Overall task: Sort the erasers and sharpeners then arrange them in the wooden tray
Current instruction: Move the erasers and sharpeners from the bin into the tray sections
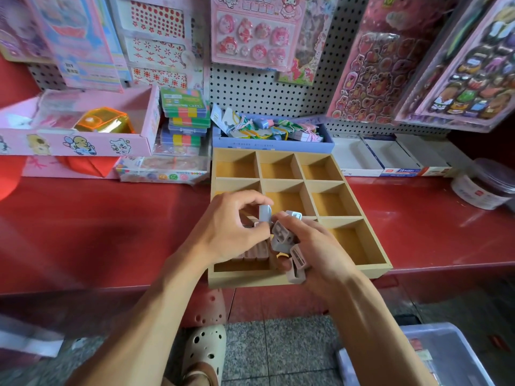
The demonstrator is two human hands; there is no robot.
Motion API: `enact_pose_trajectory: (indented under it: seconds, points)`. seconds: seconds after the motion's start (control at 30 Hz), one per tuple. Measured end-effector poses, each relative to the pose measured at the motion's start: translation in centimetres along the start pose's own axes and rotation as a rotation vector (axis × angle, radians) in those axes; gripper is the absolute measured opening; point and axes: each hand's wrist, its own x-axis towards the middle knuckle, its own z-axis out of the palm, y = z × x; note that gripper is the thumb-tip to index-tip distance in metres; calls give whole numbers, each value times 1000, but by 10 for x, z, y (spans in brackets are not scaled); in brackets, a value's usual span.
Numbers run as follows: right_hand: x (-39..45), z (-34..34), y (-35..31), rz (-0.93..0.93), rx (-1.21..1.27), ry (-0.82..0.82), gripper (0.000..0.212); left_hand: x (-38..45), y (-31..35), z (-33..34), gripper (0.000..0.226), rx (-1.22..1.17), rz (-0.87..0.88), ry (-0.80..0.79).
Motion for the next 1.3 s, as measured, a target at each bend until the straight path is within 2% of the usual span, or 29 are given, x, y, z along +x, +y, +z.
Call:
enact_pose_trajectory:
  seconds: [0.07,0.2,0.33,0.47,0.77,0.93,1.1,1.17,1.3]
  points:
    - [0,-1,-1,17,-11,30,24,0,-1,-6,30,66,-17,-2]
    - [2,-11,1,4,-73,137,28,-4,-11,-18,37,403,-88,-77]
    - [5,-19,5,-2,-71,168,27,-5,-9,-17,34,572,-136,-95]
    - [6,-22,8,-8,-60,166,26,-2,-10,-9,30,697,-113,-139]
    - [7,-26,10,-9,-50,180,24,-3,-9,-14,37,681,-128,-85]
    - [6,-24,8,-1,-56,179,26,1,-13,-7,22,691,-122,-115]
    - [7,-21,7,9,-53,174,25,5,-18,-4,21,695,-89,-103]
    - [7,-19,6,5,-42,169,23,5,-16,-3,19,611,-72,-77]
    - [6,-10,4,7,25,114,23,2,0,3,23,177,-45,-22]
